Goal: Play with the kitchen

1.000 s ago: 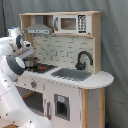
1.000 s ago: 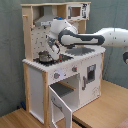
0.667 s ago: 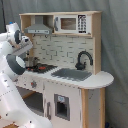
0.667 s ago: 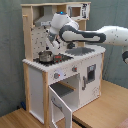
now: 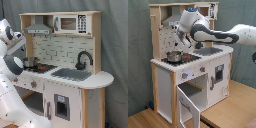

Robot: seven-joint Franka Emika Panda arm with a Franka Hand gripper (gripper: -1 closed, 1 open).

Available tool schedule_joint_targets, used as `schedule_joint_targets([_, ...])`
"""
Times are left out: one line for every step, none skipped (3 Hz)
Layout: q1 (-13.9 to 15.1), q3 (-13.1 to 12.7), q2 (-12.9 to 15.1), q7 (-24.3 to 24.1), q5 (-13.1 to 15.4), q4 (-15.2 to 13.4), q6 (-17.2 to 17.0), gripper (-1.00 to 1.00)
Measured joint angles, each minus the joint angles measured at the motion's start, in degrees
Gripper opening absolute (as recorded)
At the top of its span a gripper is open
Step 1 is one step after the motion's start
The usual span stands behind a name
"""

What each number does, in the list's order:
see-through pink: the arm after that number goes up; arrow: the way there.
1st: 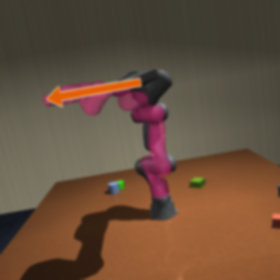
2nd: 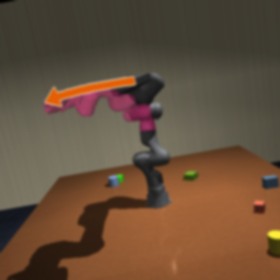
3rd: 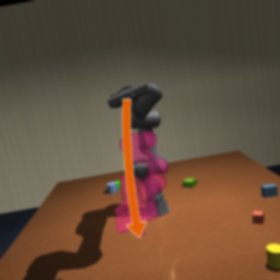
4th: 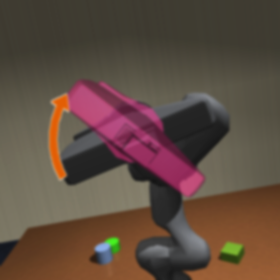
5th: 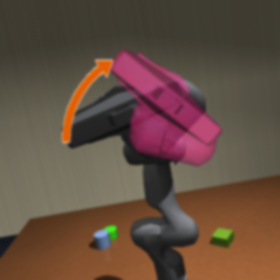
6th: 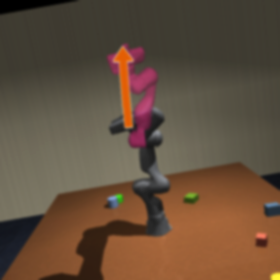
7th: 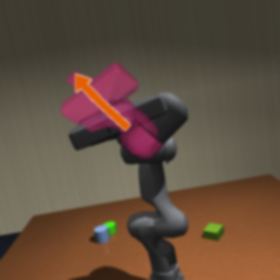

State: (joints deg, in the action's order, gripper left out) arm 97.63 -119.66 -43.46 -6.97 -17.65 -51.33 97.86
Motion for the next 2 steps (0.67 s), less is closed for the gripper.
schedule_joint_targets([-2.99,-0.05,-0.07,0.30,5.34,-0.01,-0.62,1.00])
schedule_joint_targets([-5.66,-0.04,-0.07,0.38,10.72,0.00,-1.24,1.00])
